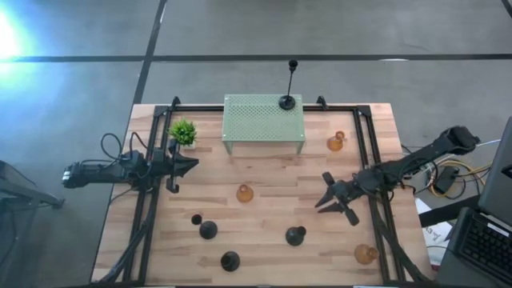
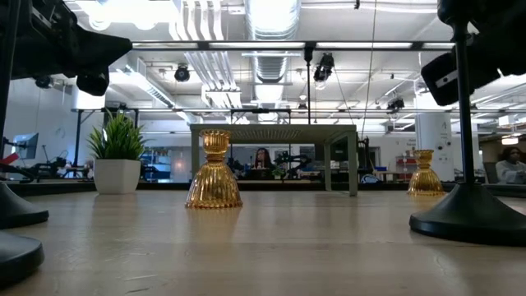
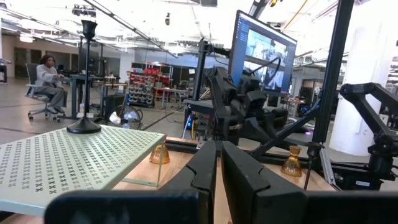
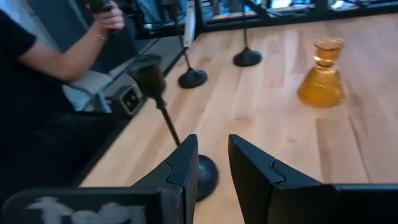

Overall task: Pick & Place candle stick holders
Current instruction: Put the black candle holder on the shelf aligned with the other black candle holder

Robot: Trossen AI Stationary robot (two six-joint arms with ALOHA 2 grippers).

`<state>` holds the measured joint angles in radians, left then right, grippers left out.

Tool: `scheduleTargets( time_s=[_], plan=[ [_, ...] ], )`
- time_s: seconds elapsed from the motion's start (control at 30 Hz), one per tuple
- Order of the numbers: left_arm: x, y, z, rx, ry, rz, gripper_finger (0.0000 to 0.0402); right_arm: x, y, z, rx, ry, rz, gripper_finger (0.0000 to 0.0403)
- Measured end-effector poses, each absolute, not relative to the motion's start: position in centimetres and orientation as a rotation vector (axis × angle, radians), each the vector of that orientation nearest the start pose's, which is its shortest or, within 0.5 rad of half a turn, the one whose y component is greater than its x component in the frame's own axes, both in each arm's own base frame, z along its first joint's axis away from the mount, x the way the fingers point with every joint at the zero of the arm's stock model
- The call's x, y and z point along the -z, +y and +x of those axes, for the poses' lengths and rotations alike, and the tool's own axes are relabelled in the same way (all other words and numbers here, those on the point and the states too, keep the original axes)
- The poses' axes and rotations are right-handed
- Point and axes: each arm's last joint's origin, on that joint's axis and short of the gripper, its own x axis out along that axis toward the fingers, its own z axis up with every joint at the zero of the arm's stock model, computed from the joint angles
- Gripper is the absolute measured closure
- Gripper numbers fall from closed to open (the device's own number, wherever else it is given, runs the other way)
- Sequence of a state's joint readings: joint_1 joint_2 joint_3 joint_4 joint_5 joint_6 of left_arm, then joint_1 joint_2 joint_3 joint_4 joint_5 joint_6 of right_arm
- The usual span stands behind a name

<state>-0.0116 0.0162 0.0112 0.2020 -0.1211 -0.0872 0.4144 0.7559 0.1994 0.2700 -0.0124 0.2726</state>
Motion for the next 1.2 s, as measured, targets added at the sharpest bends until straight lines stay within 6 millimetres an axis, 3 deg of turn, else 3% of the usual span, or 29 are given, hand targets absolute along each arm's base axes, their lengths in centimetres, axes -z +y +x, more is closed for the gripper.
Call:
scheduleTargets(
  time_s=[0.23, 0.47, 0.8, 1.2],
  plan=[
    [-18.5, 0.2, 9.6, -0.101, -0.201, -0.1, 0.0374, -16.8, 7.8, 14.6, -0.321, 0.329, 0.171, 0.0319],
    [-18.6, 0.2, 9.6, -0.101, -0.204, -0.1, 0.0374, -15.7, 9.6, 17.0, -0.314, 0.448, 0.117, 0.0319],
    [-18.5, 0.2, 9.6, -0.1, -0.2, -0.104, 0.0374, -16.1, 12.8, 21.2, -0.391, 0.537, 0.132, 0.0327],
    [-18.5, 0.2, 9.6, -0.099, -0.201, -0.108, 0.0374, -16.4, 14.4, 22.6, -0.439, 0.545, 0.129, 0.0321]
  ],
)
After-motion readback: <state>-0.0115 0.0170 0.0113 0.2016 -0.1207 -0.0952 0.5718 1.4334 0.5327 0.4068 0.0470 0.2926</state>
